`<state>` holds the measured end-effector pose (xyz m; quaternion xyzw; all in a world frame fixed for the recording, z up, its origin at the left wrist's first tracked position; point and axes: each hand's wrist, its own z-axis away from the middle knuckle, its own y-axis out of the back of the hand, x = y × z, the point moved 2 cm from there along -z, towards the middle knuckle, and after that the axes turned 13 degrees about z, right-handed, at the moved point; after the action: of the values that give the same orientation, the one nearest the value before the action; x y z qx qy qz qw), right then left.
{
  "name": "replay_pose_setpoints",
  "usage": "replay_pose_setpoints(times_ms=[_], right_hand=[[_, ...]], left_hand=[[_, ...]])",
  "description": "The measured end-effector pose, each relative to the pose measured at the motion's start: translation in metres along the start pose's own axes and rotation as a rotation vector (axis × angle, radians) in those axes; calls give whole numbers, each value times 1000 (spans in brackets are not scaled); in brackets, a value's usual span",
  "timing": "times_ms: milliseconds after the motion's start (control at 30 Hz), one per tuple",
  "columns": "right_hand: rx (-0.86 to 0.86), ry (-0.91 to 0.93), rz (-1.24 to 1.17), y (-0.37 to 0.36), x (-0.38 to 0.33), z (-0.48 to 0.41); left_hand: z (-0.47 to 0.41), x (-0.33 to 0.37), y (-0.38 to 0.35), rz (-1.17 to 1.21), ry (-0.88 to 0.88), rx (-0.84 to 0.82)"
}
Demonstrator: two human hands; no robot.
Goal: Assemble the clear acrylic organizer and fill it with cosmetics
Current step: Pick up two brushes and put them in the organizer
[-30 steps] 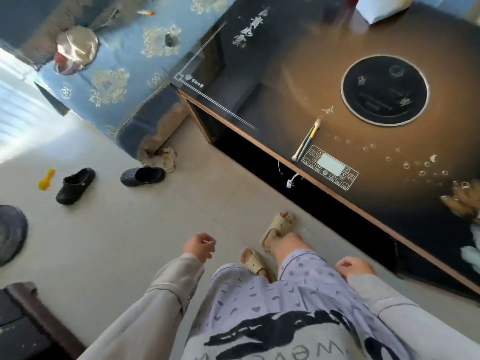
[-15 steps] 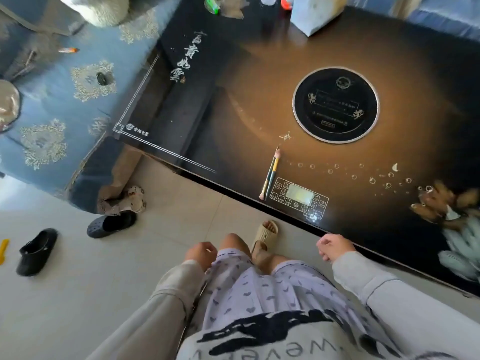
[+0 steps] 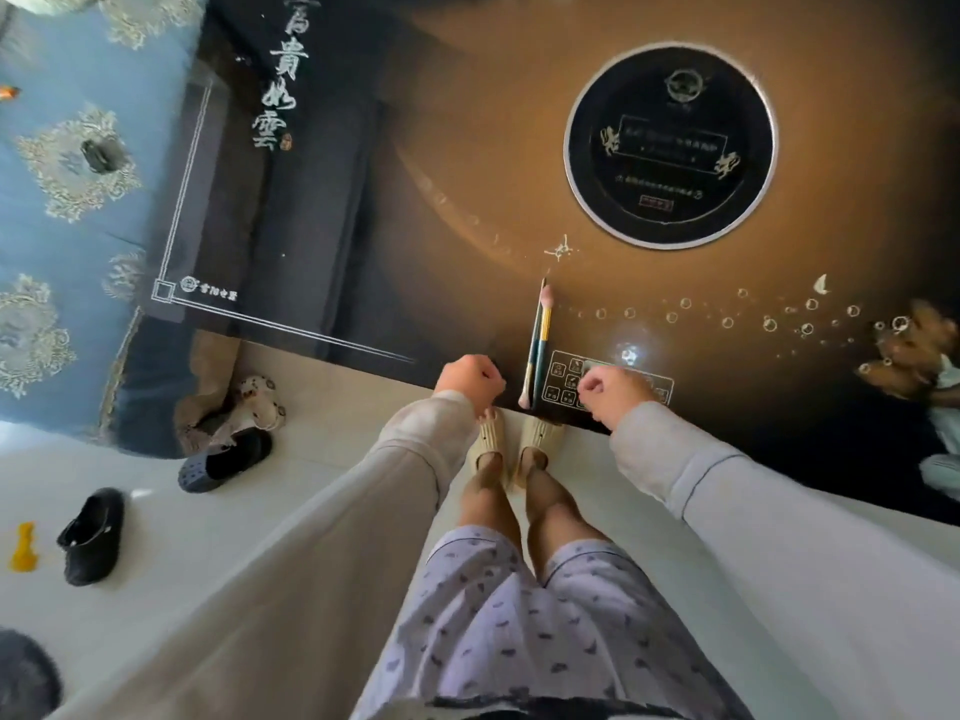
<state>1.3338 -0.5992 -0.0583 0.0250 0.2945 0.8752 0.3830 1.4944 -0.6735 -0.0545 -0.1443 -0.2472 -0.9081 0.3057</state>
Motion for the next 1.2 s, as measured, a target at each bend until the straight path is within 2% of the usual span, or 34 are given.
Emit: replay_pose_setpoints(times_ms=[167,367,567,800,1000,1200], right_hand=[[106,-22,40,9,-36,-42],[187,-81,144,6,-53,-64],[192,-62,139,6,-47,-60],[136,-90,103,3,-28,-42],[14,-105,131,-10,19,-4],[-58,-149,115,-28,75,48]], left_hand=[[-35,27,-14,15,-26,17],[-51,32,-26,-75,-77,70],[-52,36,-36,-281,-147,123],[-42,39,-35,-380,-102,69],[-10,-1,-22,-300,-24,-98],[30,-64,1,-213,61,-30]])
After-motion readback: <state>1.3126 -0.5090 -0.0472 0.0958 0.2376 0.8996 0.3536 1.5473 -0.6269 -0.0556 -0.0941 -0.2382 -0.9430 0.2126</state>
